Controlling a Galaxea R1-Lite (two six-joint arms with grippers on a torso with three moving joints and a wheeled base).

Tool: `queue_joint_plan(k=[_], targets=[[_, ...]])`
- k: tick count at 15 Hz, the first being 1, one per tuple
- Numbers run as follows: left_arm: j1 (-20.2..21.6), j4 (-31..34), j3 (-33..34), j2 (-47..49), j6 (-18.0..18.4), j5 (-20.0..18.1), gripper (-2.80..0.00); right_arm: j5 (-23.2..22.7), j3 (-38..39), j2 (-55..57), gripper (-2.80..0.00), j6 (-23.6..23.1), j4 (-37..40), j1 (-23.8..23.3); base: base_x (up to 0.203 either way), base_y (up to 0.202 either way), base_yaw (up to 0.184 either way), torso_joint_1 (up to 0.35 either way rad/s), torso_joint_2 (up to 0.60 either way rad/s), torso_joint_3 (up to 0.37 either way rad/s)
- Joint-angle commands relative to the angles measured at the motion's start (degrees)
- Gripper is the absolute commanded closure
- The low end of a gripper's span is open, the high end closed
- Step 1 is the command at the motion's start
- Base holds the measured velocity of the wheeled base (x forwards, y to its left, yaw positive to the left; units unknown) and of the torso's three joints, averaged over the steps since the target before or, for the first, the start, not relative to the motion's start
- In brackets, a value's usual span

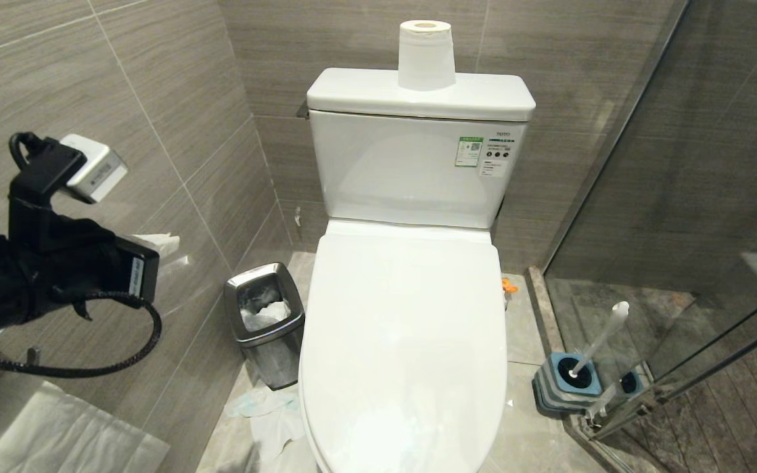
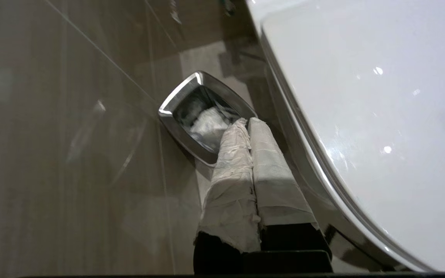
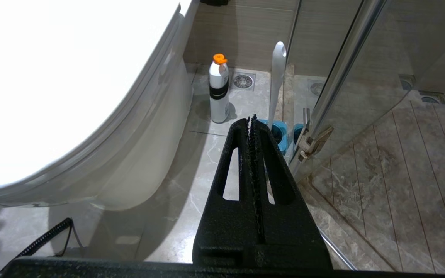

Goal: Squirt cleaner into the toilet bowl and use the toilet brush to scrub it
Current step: Use the left hand to lift the toilet lid slightly

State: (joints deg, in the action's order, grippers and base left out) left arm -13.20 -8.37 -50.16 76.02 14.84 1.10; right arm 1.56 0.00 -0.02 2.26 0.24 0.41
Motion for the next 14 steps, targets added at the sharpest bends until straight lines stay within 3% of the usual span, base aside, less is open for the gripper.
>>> queue_joint_plan(k=[1,4,11,14], targets=[[-1.0,-0.4,3.2,0.5,-0.2,-0.5,0.0,0.0,0.1,0.0,0.0,0.0,0.0,0.0,0.0,0.0,0.0,0.0,0.0,0.0],[-1.3,-0.8,4.2,1.6,-0.6,-0.8,0.0,0.0,0.1,0.0,0.0,0.0,0.0,0.0,0.0,0.0,0.0,0.0,0.0,0.0],[-7.2,-0.9,9.2,2.7,-3.3,-0.8,0.0,0.0,0.1,0.0,0.0,0.0,-0.1,0.0,0.0,0.0,0.0,0.0,0.0,0.0],[-8.2,-4.5,11.8,4.8,-3.3,-0.6,0.0,0.0,0.1,0.0,0.0,0.0,0.0,0.0,0.0,0.0,0.0,0.0,0.0,0.0]])
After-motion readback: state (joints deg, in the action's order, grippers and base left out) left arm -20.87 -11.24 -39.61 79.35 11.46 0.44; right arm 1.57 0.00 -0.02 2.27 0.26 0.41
